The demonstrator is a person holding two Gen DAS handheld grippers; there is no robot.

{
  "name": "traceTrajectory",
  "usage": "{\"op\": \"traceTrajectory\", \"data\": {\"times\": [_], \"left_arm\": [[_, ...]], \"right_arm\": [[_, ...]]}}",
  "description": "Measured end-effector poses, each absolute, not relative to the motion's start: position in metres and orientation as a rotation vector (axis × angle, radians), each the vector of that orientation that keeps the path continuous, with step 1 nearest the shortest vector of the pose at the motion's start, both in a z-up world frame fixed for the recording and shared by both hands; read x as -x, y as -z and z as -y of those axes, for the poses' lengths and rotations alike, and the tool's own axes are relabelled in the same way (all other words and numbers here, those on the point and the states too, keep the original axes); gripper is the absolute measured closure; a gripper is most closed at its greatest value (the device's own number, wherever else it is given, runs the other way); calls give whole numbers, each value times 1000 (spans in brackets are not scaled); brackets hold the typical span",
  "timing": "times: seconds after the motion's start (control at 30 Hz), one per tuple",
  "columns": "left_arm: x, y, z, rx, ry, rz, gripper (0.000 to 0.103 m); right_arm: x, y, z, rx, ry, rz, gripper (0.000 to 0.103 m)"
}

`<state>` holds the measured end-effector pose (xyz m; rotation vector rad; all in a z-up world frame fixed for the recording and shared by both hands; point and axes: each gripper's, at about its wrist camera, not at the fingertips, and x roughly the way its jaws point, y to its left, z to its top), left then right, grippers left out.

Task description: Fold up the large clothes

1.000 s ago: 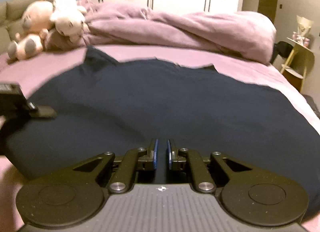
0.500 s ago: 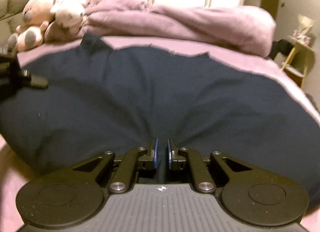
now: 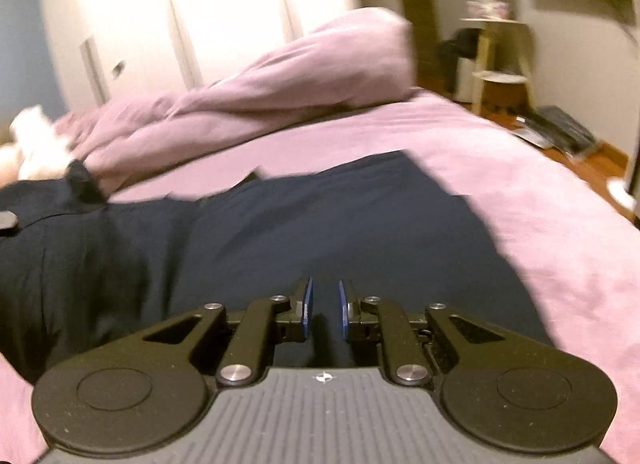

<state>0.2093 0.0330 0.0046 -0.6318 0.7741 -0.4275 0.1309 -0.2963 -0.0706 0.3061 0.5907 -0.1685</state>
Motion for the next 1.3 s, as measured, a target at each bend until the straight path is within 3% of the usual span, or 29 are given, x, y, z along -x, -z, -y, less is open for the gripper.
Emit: {"op": "traceTrajectory", "data": {"times": [0.13,0.27,0.43,0.67,0.97,1.13,1.3], "left_arm": [[-211,-10,58,473,538,-775,55],[-213,26,141,316,581,-872,55],[-194,63,197,86,624,-836,37],[-159,22,152,131,693,-802,26],[-126,-29,53,340,712,-672,25],[-157,-9,26,387,504,-692,24],[-190,36,34,380,414,-823,27]], "right_arm": [[-118,63,338,-365,259,-535,89],[-102,66,376,-421,332,-521,89],[-86,77,400,-435,399,-553,87],[-78,73,410,-466,393,-529,87],[-96,37,378,-429,217,-458,87],[-123,16,342,-330,58,-434,87],[-144,40,321,-187,52,-572,87]]}}
